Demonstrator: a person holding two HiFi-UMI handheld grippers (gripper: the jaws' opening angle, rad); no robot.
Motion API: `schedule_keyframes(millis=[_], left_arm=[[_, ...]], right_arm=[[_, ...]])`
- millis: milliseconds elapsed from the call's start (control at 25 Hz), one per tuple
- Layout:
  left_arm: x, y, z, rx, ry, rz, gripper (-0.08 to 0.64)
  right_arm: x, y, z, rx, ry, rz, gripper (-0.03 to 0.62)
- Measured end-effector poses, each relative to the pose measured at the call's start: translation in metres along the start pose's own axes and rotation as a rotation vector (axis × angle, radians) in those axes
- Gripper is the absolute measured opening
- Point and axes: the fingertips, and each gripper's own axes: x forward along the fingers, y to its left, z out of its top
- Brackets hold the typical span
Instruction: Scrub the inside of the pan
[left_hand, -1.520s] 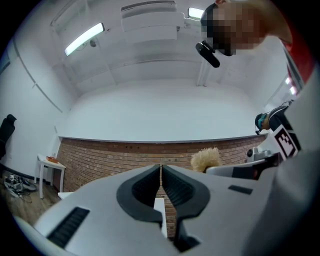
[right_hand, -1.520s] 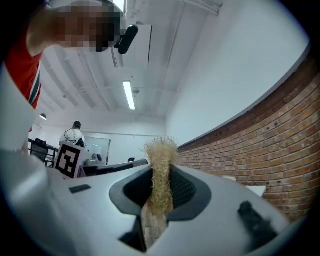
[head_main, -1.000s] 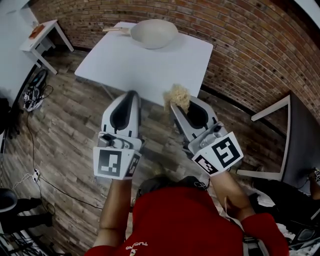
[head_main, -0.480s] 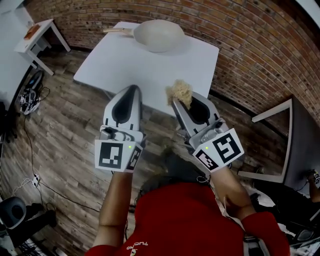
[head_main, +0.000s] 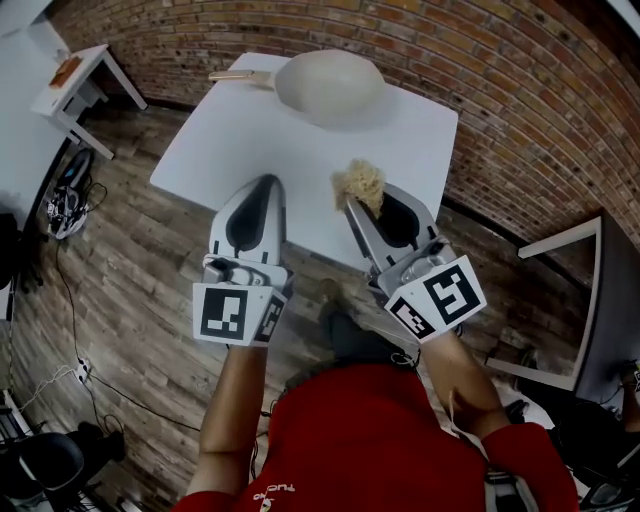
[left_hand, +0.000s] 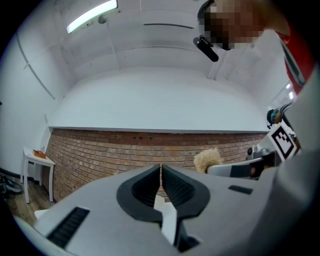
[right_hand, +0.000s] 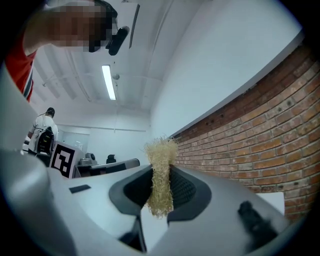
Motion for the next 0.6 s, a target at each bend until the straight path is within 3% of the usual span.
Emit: schedule_keyframes(millis=[600], left_arm=[[0.170,0.091,-0.049,0.022,0.033,-0.031,0.023]], right_arm=[[0.143,-0.124,-0.024,-0.032,0.049,-0.026,0.087]])
